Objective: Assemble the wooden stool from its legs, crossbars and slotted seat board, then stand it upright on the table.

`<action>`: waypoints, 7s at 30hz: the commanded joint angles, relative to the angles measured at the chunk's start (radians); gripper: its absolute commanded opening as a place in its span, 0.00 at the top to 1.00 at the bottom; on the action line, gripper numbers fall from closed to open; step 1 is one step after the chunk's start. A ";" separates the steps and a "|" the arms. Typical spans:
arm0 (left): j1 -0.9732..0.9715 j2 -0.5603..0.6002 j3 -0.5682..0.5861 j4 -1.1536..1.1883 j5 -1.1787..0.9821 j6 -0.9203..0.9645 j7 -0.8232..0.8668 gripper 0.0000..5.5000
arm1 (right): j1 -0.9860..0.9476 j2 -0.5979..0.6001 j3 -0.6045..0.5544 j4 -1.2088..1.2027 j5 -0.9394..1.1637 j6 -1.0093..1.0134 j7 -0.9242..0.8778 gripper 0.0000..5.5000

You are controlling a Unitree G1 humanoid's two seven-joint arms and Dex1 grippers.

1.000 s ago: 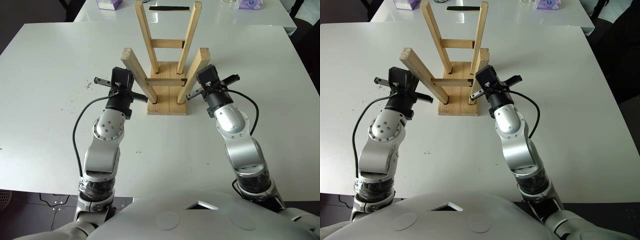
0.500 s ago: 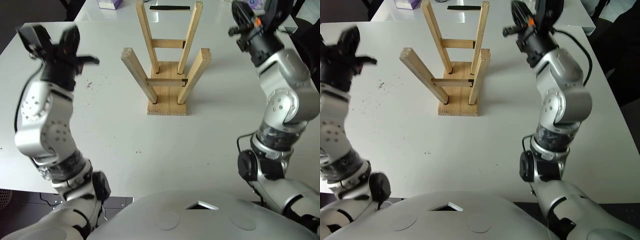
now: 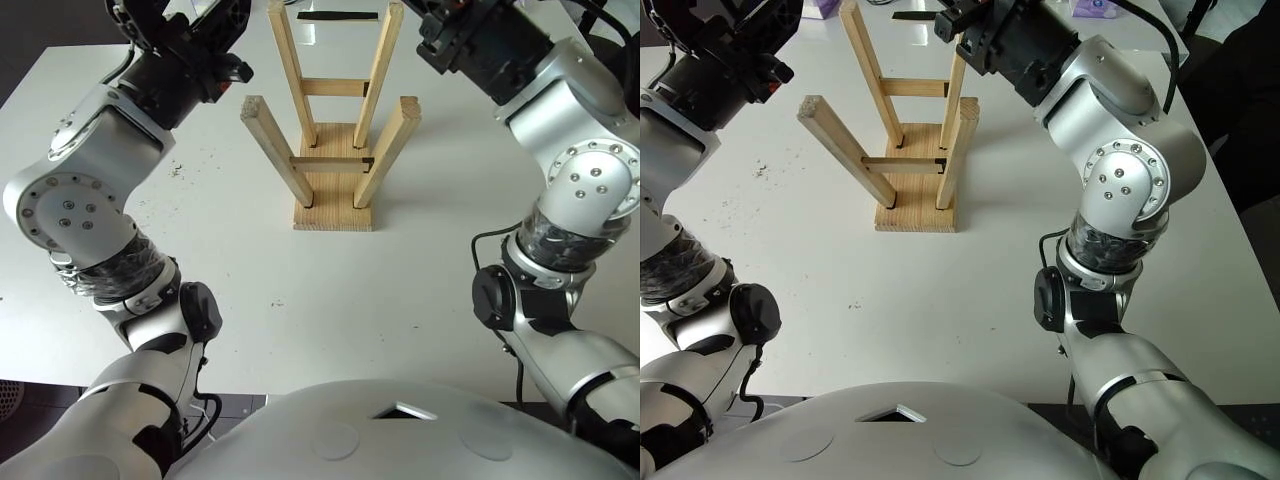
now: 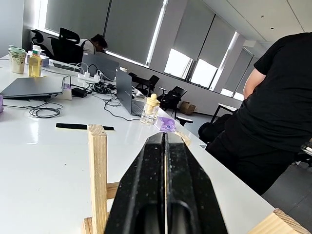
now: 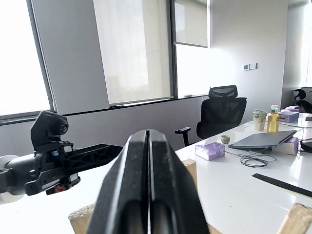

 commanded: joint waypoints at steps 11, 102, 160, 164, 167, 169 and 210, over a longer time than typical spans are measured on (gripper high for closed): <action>0.208 -0.043 -0.100 -0.012 -0.057 -0.090 0.014 0.99 | 0.233 -0.043 0.170 0.021 -0.027 -0.171 0.014 1.00; 1.223 0.023 -0.515 -0.136 0.623 -0.645 -0.282 0.99 | 0.095 -0.643 -0.061 0.439 0.097 -0.384 0.315 1.00; 0.912 0.168 -0.472 0.141 0.648 -0.708 -0.470 0.99 | 0.654 -0.490 0.439 0.497 -0.554 -0.874 0.585 1.00; 0.884 0.175 -0.467 0.180 0.652 -0.725 -0.484 0.99 | 0.646 -0.465 0.448 0.512 -0.565 -0.881 0.568 1.00; 0.872 0.180 -0.463 0.202 0.654 -0.738 -0.496 0.99 | 0.643 -0.455 0.449 0.525 -0.577 -0.890 0.551 1.00; 0.865 0.183 -0.462 0.210 0.653 -0.742 -0.500 0.99 | 0.640 -0.449 0.446 0.531 -0.579 -0.892 0.542 1.00; 0.706 -0.148 -0.088 0.298 0.811 -0.844 0.247 0.99 | 0.275 -0.130 0.106 0.878 -0.641 -0.879 -0.313 1.00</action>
